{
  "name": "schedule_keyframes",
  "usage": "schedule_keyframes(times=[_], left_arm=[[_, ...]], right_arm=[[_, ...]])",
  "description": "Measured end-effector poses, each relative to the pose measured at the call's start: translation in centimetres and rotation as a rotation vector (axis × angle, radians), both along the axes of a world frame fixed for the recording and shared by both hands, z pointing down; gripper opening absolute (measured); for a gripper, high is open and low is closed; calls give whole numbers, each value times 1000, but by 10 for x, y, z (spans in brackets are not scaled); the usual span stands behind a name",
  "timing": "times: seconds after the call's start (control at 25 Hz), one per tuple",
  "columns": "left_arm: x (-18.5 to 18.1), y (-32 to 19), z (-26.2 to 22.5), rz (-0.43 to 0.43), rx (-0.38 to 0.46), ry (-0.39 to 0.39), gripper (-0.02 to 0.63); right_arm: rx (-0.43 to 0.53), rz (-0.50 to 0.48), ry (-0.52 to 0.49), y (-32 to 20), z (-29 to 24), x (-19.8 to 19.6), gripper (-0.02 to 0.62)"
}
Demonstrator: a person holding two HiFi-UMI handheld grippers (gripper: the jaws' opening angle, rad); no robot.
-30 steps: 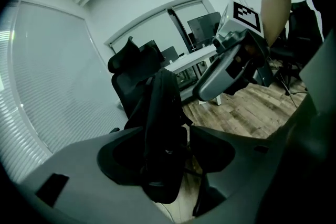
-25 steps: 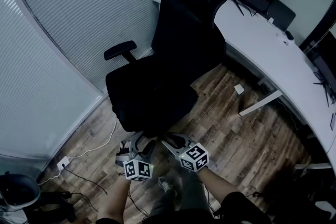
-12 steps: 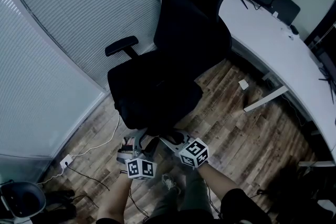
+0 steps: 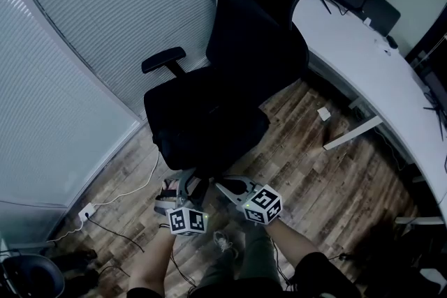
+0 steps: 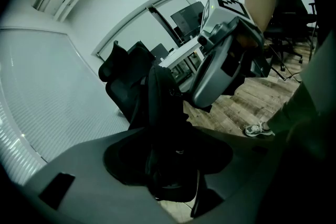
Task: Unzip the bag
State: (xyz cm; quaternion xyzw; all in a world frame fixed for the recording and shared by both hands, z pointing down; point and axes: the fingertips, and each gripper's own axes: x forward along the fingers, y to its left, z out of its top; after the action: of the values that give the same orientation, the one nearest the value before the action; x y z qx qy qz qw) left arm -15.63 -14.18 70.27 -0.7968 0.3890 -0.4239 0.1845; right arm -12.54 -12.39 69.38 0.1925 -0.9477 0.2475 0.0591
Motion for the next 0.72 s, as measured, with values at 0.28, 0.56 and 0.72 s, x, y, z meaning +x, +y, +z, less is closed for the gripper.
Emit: schedule_keyframes(times=[0.28, 0.56, 0.72], left_arm=[[-2, -5, -5, -62, 25, 14, 185], [-4, -10, -11, -143, -24, 52, 114], [-7, -12, -17, -193, -58, 75, 97]], right_arm=[[-85, -22, -100, 5, -19, 8, 49], [-141, -12, -156, -8, -46, 16, 46], [-209, -11, -189, -14, -56, 19, 46]])
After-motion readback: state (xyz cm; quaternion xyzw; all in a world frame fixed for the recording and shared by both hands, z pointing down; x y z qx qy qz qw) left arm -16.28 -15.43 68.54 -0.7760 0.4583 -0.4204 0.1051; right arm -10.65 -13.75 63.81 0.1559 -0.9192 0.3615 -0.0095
